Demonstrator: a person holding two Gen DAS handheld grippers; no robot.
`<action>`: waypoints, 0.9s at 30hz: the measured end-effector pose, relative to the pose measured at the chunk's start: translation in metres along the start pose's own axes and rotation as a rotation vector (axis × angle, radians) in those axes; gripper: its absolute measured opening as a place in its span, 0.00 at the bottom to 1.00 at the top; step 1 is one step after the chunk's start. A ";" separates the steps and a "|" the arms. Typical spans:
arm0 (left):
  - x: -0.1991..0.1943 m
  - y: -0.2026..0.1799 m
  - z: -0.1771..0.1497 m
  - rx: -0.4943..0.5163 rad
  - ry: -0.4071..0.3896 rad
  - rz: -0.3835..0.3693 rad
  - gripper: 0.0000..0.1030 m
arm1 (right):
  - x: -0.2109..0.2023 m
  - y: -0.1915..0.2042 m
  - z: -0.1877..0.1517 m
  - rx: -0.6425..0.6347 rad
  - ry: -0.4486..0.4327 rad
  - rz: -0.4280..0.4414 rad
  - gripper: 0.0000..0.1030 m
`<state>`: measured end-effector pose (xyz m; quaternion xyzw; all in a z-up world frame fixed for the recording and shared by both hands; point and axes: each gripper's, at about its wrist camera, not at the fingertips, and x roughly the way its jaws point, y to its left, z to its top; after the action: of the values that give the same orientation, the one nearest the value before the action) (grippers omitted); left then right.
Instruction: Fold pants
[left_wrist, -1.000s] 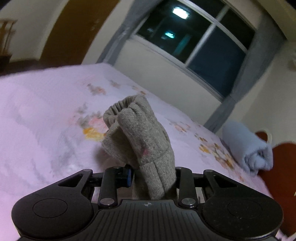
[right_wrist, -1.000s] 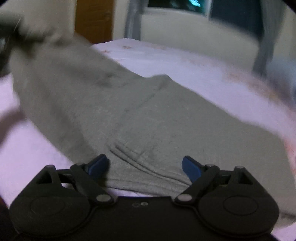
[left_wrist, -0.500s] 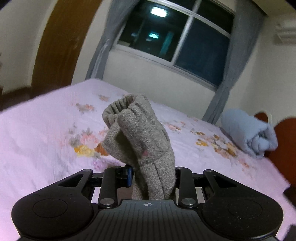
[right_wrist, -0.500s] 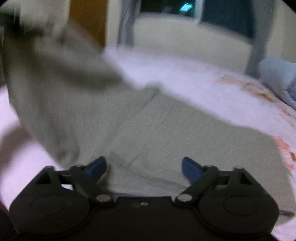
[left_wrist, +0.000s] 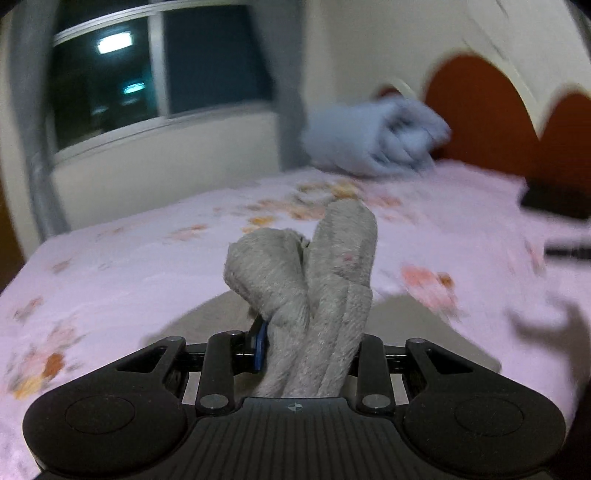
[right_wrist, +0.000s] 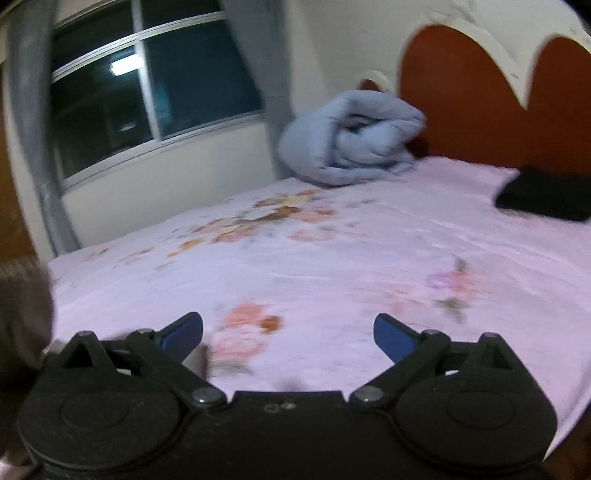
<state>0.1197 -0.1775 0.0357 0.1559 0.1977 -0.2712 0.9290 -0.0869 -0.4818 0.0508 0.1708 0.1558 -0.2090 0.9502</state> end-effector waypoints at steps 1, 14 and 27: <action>0.007 -0.019 -0.004 0.047 0.013 0.008 0.30 | -0.002 -0.008 -0.003 0.002 -0.001 -0.007 0.92; 0.011 -0.134 -0.017 0.386 -0.021 0.020 0.30 | 0.009 -0.044 -0.008 0.104 0.045 0.014 0.93; -0.103 -0.042 -0.025 0.061 -0.103 0.039 1.00 | 0.005 -0.027 -0.002 0.021 0.010 0.124 0.92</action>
<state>0.0090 -0.1554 0.0532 0.1737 0.1384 -0.2666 0.9379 -0.0953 -0.5053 0.0406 0.1911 0.1475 -0.1507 0.9587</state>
